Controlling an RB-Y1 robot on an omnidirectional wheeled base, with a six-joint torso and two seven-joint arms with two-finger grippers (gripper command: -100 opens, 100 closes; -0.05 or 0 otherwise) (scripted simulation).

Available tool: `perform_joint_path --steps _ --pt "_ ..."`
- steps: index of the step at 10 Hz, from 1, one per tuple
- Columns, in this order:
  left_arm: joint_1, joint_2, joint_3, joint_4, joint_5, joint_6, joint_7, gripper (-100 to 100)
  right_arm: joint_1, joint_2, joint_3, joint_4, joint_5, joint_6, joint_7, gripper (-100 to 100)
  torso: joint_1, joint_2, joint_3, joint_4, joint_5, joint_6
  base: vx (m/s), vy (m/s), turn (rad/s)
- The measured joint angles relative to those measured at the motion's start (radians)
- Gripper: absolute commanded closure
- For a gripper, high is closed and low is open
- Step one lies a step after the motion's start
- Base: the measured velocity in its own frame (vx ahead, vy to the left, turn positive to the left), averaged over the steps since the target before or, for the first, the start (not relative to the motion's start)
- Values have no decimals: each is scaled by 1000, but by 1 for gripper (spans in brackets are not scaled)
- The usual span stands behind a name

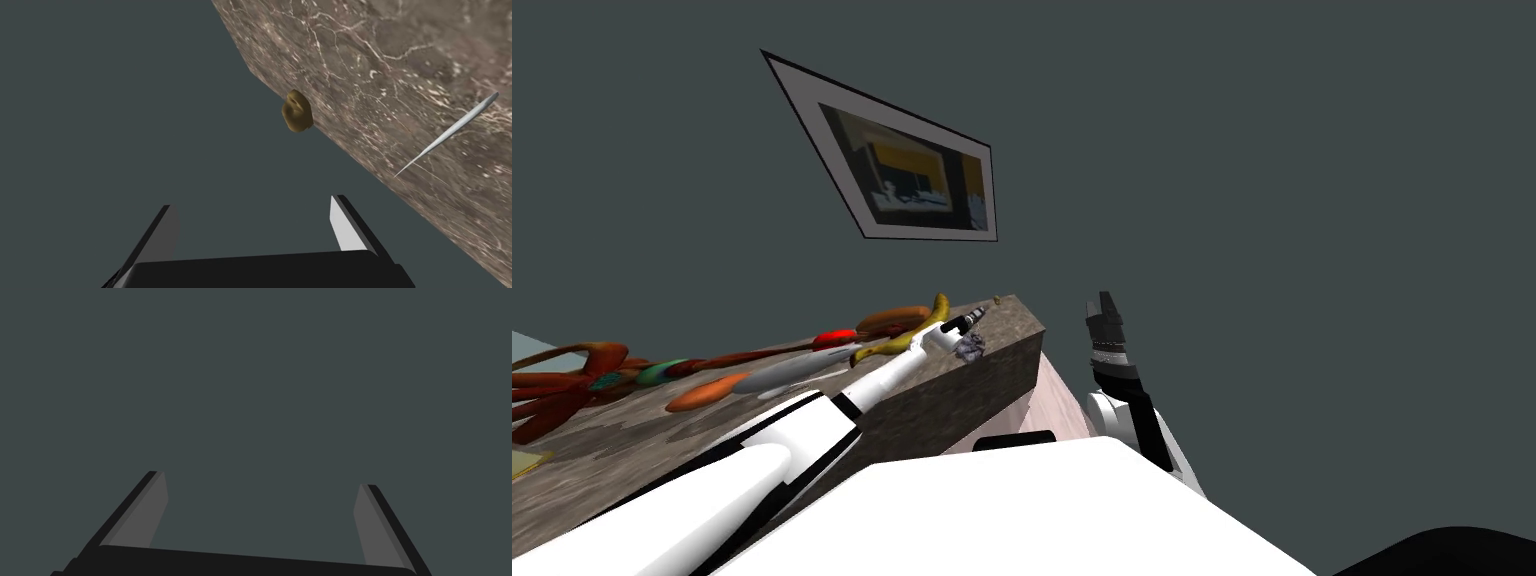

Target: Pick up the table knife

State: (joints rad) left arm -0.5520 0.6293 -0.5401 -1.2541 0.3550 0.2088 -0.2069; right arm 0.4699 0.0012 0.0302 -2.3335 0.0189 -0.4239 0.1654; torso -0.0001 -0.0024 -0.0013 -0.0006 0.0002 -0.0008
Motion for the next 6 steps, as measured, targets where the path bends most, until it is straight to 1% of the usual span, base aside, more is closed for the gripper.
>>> perform_joint_path --steps 1,2,3,4,5,6 --pt "-7 3 -4 10 -1 24 -11 -100 0 0 0 0 0 0 0 0 0 0 0 0 0 -1 25 -13 -59" --pt "-28 12 -20 35 3 54 -23 -100 0 0 0 0 0 0 0 0 0 -1 0 0 0 0 23 -8 -39" --pt "-37 18 -27 51 5 75 -32 -100 0 0 0 0 0 0 0 0 0 0 0 0 0 -1 27 -11 -75" --pt "-58 25 -44 78 9 101 -45 -100 0 0 0 0 0 0 0 0 0 -1 0 0 0 0 23 -11 -42" --pt "-72 31 -57 105 17 115 -54 -100 0 0 0 0 0 0 0 0 0 0 0 0 0 -1 28 -20 -66" --pt "-97 38 -78 145 28 135 -68 -100 0 0 0 0 0 0 0 0 0 -1 0 0 0 0 33 -15 -36"
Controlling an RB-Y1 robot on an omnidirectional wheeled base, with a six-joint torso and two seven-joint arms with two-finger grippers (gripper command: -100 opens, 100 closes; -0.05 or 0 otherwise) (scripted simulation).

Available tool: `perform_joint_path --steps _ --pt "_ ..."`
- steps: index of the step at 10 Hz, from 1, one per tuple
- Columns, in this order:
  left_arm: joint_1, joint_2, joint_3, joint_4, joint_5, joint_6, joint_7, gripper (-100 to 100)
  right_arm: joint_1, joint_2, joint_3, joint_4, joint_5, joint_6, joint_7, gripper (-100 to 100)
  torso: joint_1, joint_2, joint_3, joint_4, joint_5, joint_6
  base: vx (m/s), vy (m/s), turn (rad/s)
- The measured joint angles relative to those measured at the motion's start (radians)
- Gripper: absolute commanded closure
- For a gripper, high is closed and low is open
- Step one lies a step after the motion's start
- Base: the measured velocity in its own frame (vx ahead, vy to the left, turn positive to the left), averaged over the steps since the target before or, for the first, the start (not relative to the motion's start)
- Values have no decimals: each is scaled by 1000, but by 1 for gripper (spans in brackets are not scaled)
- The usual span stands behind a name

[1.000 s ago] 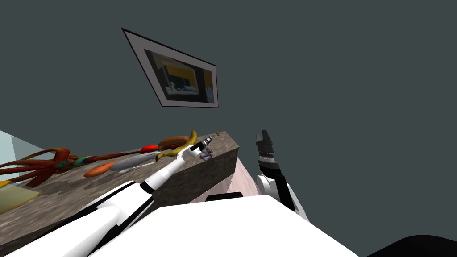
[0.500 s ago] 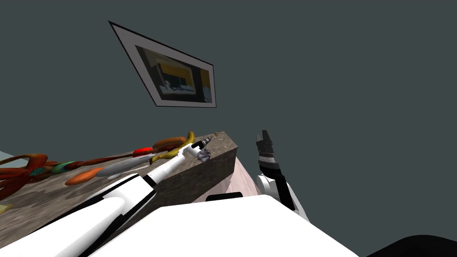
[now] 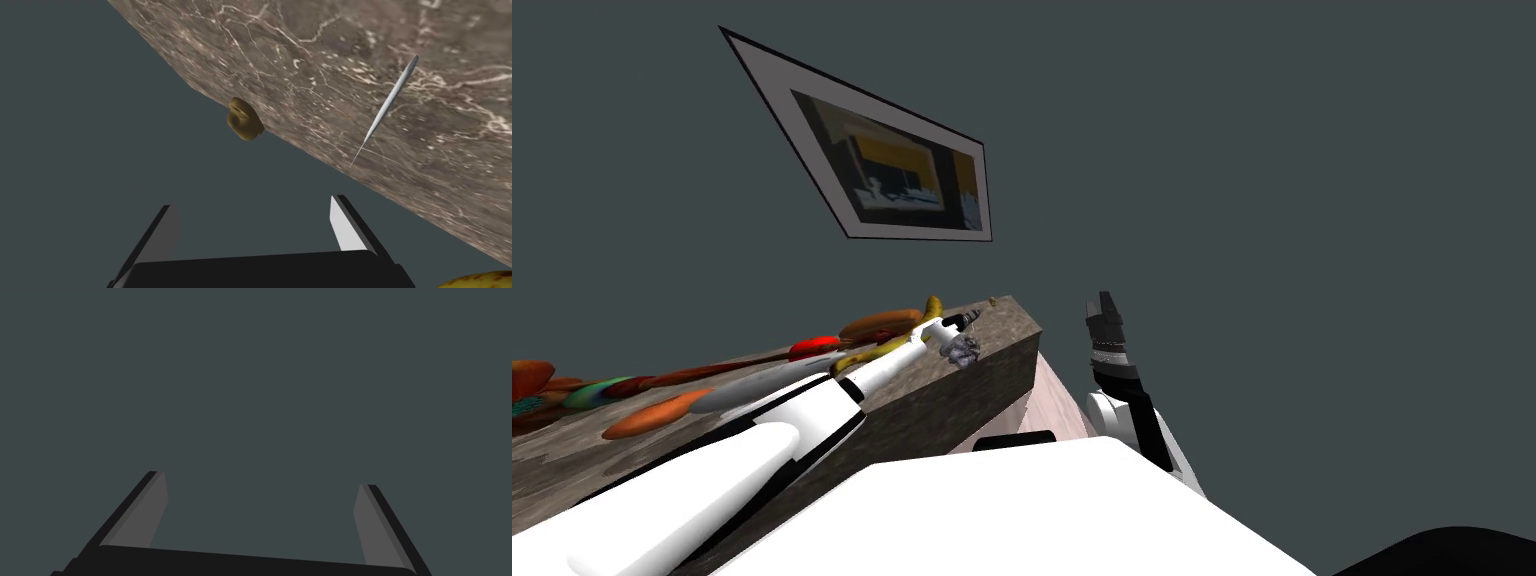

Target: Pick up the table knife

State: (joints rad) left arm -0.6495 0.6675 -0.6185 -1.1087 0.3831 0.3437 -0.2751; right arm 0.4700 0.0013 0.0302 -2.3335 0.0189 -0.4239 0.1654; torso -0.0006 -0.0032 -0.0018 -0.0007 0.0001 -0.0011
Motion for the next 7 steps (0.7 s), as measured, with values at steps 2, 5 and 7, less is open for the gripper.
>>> perform_joint_path --steps 2,5,7 --pt "-11 17 -17 16 0 54 -17 -100 0 0 0 0 0 0 0 0 0 -1 0 0 0 0 38 -14 -49" --pt "-55 22 -53 90 14 110 -50 -100 0 0 0 0 0 0 0 0 0 0 0 0 0 0 43 -21 -47" --pt "-66 28 -73 124 15 149 -67 -100 0 0 0 0 0 0 0 0 0 -1 0 0 0 0 44 -25 -42"
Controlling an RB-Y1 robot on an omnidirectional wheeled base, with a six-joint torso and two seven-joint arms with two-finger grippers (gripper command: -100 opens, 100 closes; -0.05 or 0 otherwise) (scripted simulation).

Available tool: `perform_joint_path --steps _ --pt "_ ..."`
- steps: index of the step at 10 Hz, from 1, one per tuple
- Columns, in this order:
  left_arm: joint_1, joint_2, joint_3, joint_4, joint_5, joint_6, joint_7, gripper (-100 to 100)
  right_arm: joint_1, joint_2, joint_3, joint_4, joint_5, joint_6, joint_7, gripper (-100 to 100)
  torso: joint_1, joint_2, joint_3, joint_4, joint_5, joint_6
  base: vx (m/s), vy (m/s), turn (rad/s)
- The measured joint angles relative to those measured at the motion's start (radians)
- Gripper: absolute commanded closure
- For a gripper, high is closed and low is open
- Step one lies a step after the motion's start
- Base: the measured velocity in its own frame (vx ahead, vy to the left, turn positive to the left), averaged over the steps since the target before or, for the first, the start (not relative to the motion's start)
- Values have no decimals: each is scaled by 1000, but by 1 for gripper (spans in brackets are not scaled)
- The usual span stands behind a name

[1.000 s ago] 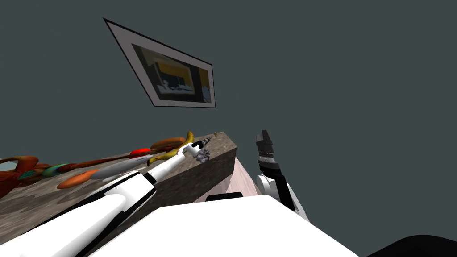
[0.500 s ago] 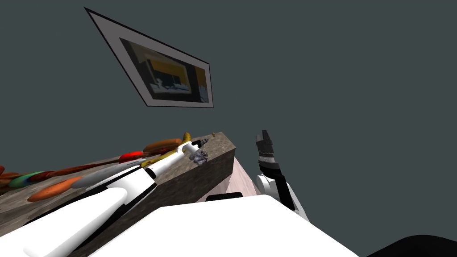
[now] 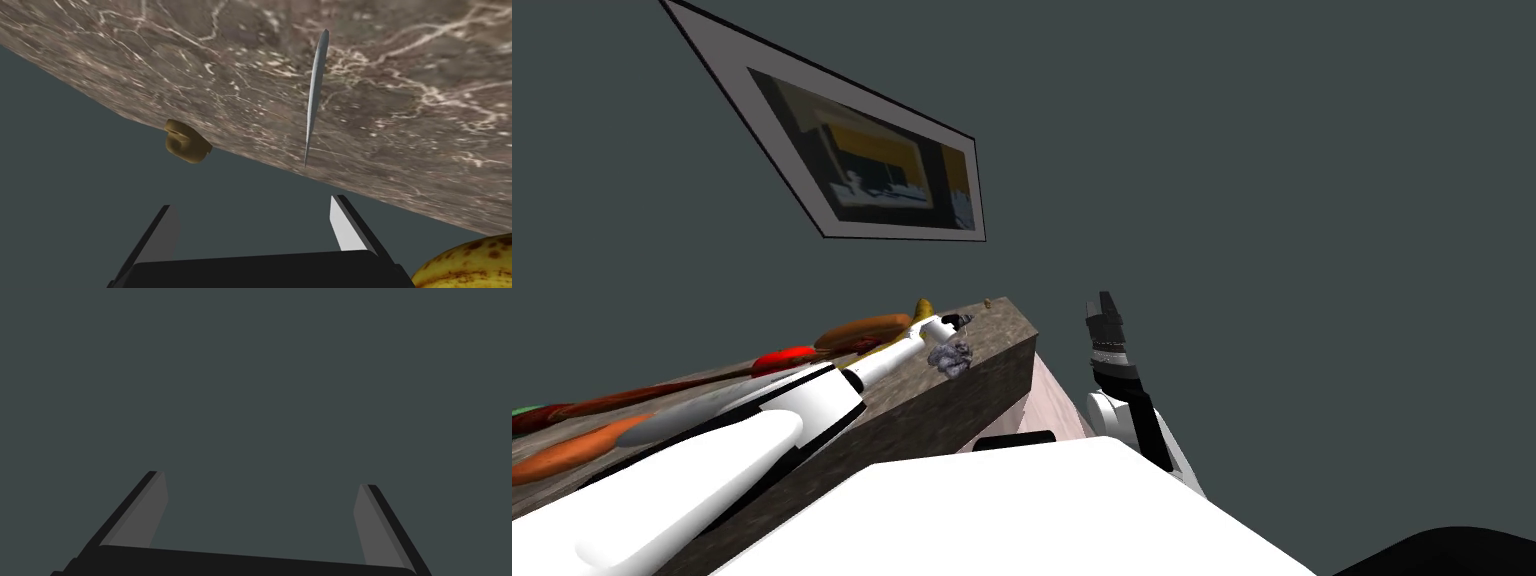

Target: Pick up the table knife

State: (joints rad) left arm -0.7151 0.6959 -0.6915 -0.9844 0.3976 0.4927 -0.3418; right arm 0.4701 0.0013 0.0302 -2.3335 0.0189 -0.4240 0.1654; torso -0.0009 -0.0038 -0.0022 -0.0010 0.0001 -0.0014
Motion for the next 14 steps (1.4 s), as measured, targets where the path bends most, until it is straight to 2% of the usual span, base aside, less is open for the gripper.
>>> perform_joint_path --steps 1,5,6,8,10,13,14 --pt "3 15 -8 -10 -4 34 -4 -100 0 0 0 0 0 0 0 0 0 0 0 0 0 0 42 -23 -19" --pt "-43 1 -51 87 8 99 -45 -100 0 0 0 0 0 0 0 0 -1 -1 0 0 0 0 52 -32 -40" --pt "-54 -2 -66 106 6 133 -54 -100 0 0 0 0 0 0 0 0 -1 -1 -1 0 0 0 85 -48 -54" --pt "-51 4 -86 124 2 180 -64 -100 0 0 0 0 0 0 0 0 -1 -1 -1 0 0 0 53 -24 -16" --pt "-75 -20 -108 210 17 185 -100 -100 0 0 0 0 0 0 0 0 0 -1 -1 0 0 0 47 -25 -20" --pt "-65 -10 -123 192 8 238 -101 -100 0 0 0 0 0 0 0 0 0 1 0 0 0 0 29 -14 -15" --pt "-64 -9 -124 190 8 243 -101 0 0 0 0 0 0 0 0 0 1 2 1 0 0 0 0 0 0"
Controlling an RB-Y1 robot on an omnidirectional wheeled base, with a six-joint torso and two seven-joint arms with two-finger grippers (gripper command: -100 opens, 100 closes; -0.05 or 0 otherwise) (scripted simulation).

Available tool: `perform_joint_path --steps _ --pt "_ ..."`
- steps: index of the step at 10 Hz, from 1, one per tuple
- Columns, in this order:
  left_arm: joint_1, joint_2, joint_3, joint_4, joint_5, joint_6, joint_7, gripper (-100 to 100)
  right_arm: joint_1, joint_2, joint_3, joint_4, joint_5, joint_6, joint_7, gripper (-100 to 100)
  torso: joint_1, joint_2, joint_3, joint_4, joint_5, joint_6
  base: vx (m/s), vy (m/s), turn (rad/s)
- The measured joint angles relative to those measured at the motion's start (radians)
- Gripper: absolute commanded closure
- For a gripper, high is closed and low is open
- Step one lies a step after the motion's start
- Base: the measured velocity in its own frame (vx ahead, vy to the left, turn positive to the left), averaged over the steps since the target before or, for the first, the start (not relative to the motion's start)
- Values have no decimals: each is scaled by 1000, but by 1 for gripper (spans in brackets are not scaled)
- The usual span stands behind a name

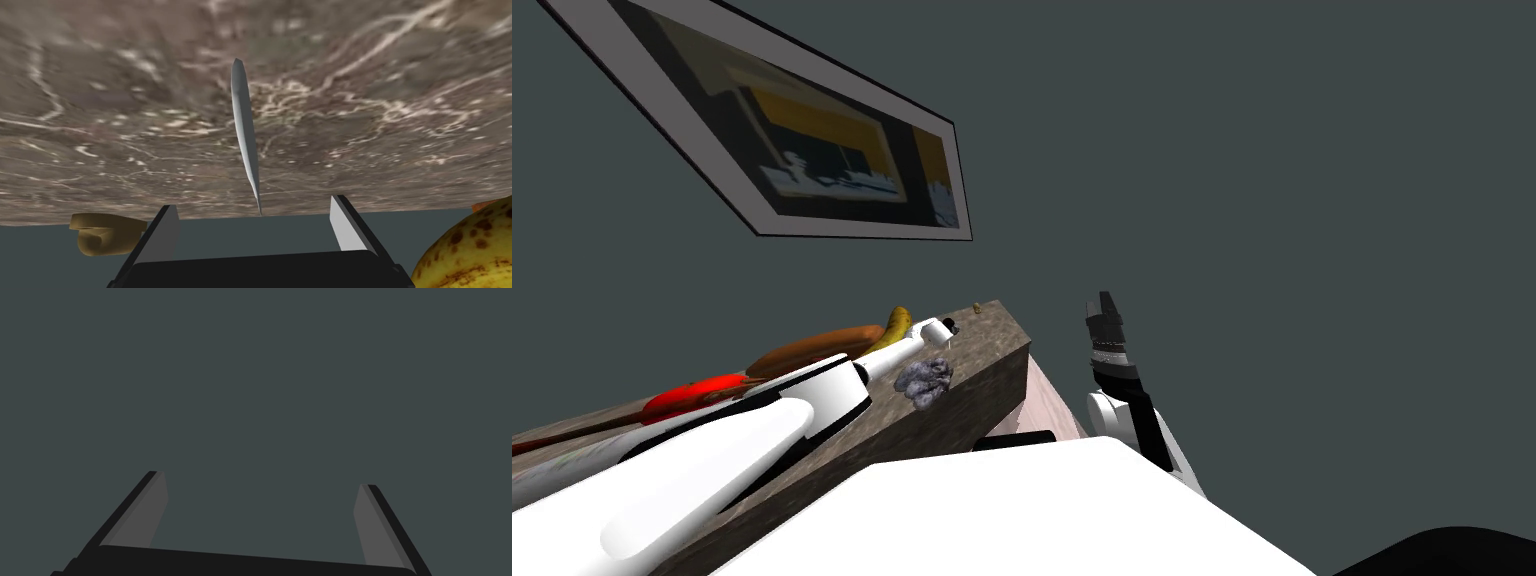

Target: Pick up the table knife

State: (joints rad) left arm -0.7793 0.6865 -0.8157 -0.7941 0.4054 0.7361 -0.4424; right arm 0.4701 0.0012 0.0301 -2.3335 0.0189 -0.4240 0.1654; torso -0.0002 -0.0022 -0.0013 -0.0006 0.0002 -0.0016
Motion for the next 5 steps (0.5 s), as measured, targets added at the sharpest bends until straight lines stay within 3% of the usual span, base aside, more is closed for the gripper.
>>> perform_joint_path --steps 1,5 --pt "0 0 0 0 0 -1 0 -100 0 0 0 0 0 0 0 0 0 1 1 0 0 0 21 -20 55" --pt "-8 -33 98 77 -12 -44 -100 -100 0 0 0 0 0 0 0 0 -2 0 0 0 0 0 23 -37 43"
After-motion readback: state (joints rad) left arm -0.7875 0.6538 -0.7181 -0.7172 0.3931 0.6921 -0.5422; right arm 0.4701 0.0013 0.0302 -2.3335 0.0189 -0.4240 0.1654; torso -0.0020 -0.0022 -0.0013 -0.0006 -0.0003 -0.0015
